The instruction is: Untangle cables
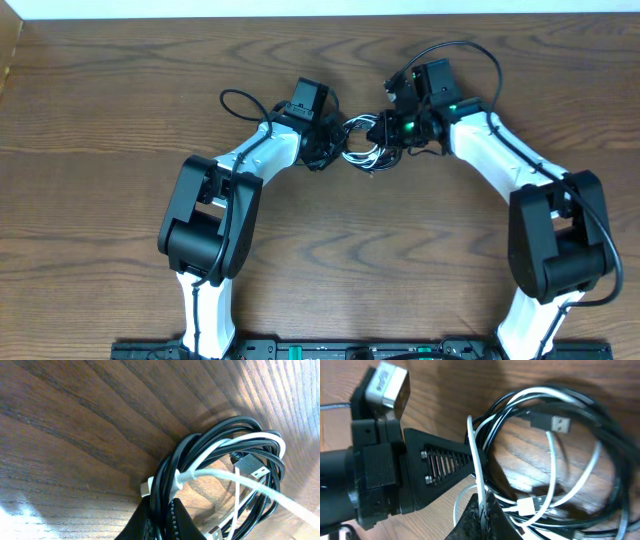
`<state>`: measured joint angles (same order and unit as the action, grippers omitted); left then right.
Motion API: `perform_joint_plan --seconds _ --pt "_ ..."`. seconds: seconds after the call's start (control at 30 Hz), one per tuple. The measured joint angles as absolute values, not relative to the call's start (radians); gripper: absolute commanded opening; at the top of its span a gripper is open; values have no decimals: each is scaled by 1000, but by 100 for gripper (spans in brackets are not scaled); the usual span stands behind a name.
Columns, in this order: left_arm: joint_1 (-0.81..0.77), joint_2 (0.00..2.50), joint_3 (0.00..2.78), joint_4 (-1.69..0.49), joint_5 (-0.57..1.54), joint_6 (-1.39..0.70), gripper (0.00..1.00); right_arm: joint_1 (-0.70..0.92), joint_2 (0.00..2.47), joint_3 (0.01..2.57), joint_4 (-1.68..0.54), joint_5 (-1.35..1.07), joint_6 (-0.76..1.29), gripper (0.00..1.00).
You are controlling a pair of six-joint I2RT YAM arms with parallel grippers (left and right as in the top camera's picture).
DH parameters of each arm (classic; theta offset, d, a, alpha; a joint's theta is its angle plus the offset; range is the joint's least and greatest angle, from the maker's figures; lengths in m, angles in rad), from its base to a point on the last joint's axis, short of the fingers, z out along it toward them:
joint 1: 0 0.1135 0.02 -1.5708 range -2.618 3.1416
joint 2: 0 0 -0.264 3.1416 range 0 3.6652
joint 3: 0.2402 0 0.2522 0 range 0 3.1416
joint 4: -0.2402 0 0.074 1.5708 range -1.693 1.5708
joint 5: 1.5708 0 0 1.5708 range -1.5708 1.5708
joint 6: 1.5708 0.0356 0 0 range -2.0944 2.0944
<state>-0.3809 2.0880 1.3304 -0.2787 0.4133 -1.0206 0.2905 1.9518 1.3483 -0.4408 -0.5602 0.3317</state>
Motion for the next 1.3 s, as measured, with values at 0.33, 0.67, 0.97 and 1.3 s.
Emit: perform_joint_plan --seconds 0.33,0.67,0.97,1.3 --pt "-381 2088 1333 -284 413 -1021 7 39 1679 1362 -410 -689 334 1" --pt "-381 2088 1333 -283 414 -941 7 -105 1563 1385 -545 -731 344 1" --pt "-381 2083 1332 -226 456 -778 8 -102 1565 1385 -654 -627 306 18" --pt "-381 1856 1328 -208 525 -721 7 6 1565 1385 -646 -604 216 51"
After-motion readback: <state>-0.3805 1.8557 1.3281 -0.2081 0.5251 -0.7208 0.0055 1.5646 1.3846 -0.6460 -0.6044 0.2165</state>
